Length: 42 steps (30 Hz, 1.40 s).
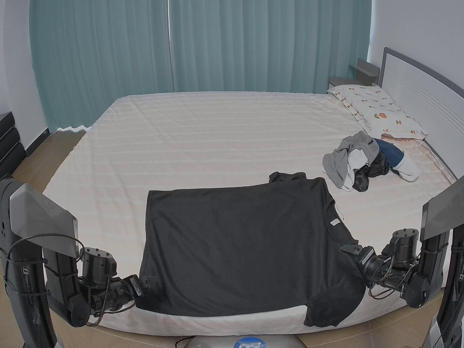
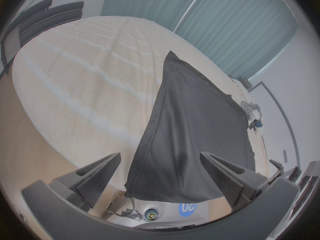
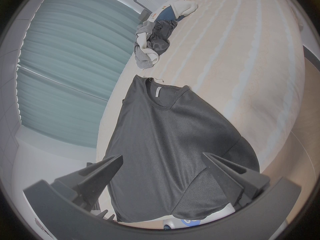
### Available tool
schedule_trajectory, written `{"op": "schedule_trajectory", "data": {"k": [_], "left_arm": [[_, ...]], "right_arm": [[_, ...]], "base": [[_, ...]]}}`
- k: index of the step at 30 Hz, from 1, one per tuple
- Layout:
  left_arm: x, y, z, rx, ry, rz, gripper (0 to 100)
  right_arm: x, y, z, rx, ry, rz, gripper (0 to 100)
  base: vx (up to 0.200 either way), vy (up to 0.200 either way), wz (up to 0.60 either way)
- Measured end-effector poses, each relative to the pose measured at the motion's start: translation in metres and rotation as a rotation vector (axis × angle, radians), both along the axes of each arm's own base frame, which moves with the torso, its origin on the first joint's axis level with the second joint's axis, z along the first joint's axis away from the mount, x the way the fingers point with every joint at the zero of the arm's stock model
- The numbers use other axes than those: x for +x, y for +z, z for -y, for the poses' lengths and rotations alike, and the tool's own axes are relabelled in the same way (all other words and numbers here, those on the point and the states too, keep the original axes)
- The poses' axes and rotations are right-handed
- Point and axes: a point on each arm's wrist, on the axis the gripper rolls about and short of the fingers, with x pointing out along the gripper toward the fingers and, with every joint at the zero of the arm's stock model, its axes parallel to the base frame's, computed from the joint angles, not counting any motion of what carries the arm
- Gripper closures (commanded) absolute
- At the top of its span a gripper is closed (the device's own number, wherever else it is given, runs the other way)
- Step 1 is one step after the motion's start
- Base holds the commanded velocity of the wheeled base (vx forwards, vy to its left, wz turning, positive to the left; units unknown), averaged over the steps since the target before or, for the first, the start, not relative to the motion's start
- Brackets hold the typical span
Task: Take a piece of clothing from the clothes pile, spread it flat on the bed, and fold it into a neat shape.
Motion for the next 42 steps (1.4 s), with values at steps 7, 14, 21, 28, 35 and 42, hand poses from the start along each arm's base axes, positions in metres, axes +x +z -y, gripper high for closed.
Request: {"op": "schedule_trajectory", "data": {"k": [7,14,21,28,35,42], "left_arm": [[-0.004,-0.009,0.004,0.03,-0.047,-0.01,0],[-0.011,-0.013,0.014,0.054,-0.113,-0.03,0],[-0.012,-0.018,0.017,0.09,-0.142,-0.039,0],[-0.013,-0.02,0.016,0.09,-0.137,-0.049,100],[-0.021,-0.019,0.012,0.092,-0.124,-0.083,100],[-0.02,-0.015,0.011,0.074,-0.097,-0.056,100]], "right_arm": [[0.0,0.0,0.0,0.0,0.001,0.0,0],[0.0,0.0,0.0,0.0,0.001,-0.001,0],[0.0,0.0,0.0,0.0,0.001,-0.001,0],[0.0,0.0,0.0,-0.001,0.001,-0.001,0],[-0.001,0.0,0.0,-0.004,-0.001,-0.001,0],[-0.005,0.001,0.002,-0.031,0.009,-0.005,0]], "base": [[0.0,0.0,0.0],[0.0,0.0,0.0],[0.0,0.0,0.0],[0.0,0.0,0.0],[0.0,0.0,0.0],[0.0,0.0,0.0]]}}
